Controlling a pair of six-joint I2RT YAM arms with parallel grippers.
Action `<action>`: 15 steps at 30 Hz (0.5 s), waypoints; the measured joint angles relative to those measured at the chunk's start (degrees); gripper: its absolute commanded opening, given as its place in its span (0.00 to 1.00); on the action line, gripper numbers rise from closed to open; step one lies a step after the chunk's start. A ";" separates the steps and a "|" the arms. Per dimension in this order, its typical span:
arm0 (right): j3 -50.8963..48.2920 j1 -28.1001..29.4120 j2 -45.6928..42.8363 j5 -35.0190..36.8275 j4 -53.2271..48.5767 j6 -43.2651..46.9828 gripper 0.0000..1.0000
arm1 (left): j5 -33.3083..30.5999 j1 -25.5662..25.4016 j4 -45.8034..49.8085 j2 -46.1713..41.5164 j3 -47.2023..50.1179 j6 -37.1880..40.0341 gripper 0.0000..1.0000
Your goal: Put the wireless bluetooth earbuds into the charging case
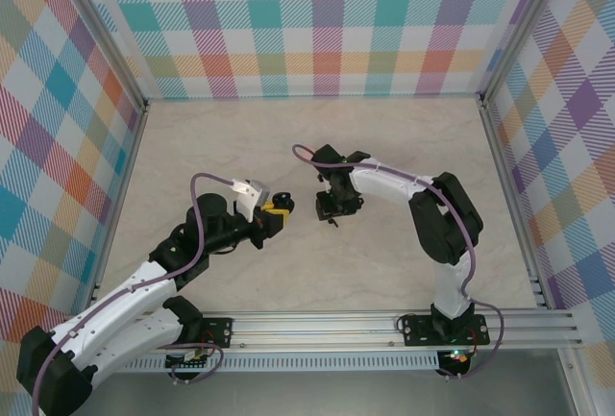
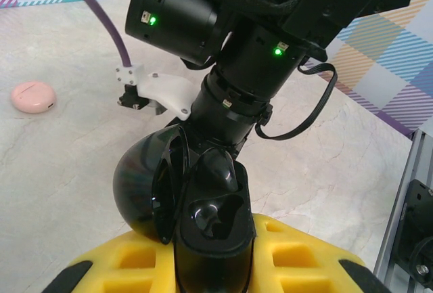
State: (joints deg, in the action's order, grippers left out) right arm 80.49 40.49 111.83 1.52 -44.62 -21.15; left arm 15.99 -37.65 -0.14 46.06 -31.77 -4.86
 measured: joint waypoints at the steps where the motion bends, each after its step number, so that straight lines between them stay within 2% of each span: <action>1: 0.15 0.09 0.44 0.00 -0.31 0.66 0.49 | 0.00 0.00 0.00 0.00 0.00 -0.02 0.18; 15: 2.56 0.50 4.13 0.04 -2.47 5.01 0.47 | 0.00 0.00 -0.15 0.00 0.00 -0.02 0.18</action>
State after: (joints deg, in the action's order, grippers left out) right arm 83.05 40.99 115.96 1.56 -47.09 -16.14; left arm 15.99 -37.65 -0.30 46.06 -31.77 -4.89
